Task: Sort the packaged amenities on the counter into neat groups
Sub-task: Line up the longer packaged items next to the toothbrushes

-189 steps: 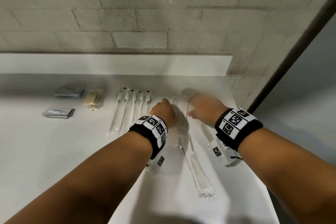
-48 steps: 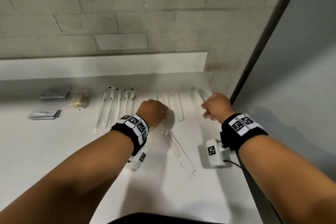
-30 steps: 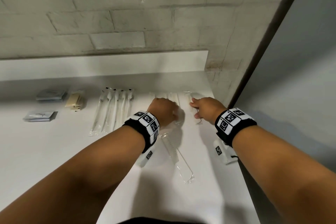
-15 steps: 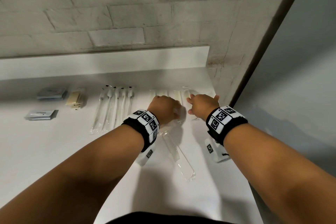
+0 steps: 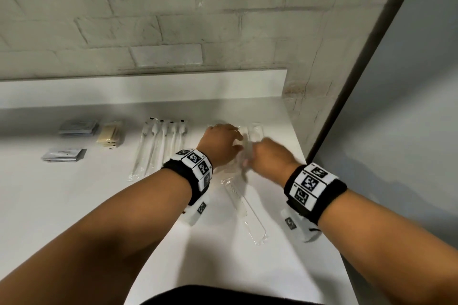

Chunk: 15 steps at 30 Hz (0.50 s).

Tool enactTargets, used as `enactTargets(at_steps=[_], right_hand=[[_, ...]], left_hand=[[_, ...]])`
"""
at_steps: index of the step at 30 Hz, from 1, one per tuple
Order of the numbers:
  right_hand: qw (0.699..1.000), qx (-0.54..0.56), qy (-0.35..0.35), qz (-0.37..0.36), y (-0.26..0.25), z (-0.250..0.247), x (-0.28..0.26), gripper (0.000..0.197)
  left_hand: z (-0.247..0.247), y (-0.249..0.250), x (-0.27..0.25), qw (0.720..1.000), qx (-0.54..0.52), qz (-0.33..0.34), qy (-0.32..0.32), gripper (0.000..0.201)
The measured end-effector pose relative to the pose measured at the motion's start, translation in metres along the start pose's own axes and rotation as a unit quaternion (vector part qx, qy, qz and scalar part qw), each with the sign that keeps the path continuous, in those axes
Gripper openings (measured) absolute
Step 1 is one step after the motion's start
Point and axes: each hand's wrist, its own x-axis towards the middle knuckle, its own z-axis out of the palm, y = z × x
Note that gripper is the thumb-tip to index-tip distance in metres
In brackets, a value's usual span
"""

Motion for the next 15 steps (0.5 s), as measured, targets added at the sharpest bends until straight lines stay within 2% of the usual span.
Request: enactTargets(at_steps=[2,4,6,8,11,13,15], right_hand=[[0.987,-0.019,-0.156,-0.027,-0.02,0.011,-0.02,0.044],[0.972,-0.099,-0.212,-0.037,-0.037,0.021,-0.028,0.038],[0.97,-0.122,-0.21,-0.015,-0.047,0.028,-0.027,0.029],[0.972,-0.105,-0.209,0.001,-0.05,0.03,-0.027,0.027],[0.974,-0.085,-0.207,-0.026,-0.045,0.029,-0.031,0.023],[0.983,-0.015,-0.184,-0.023,-0.035,0.025,-0.031,0.015],[0.985,0.07,-0.153,0.028,-0.015,0.009,-0.025,0.019]], left_hand=[[-0.005,-0.007,-0.002,1.0,-0.007,-0.014,0.027,0.031],[-0.008,-0.011,-0.004,0.999,-0.013,-0.024,0.035,0.029],[-0.009,-0.013,-0.007,0.999,-0.02,-0.03,0.038,0.029],[-0.01,-0.014,-0.008,0.998,-0.025,-0.034,0.039,0.028],[-0.009,-0.013,-0.009,0.998,-0.029,-0.046,0.035,0.028],[-0.009,-0.013,-0.01,0.997,-0.035,-0.057,0.035,0.027],[-0.008,-0.013,-0.009,0.996,-0.042,-0.066,0.037,0.027]])
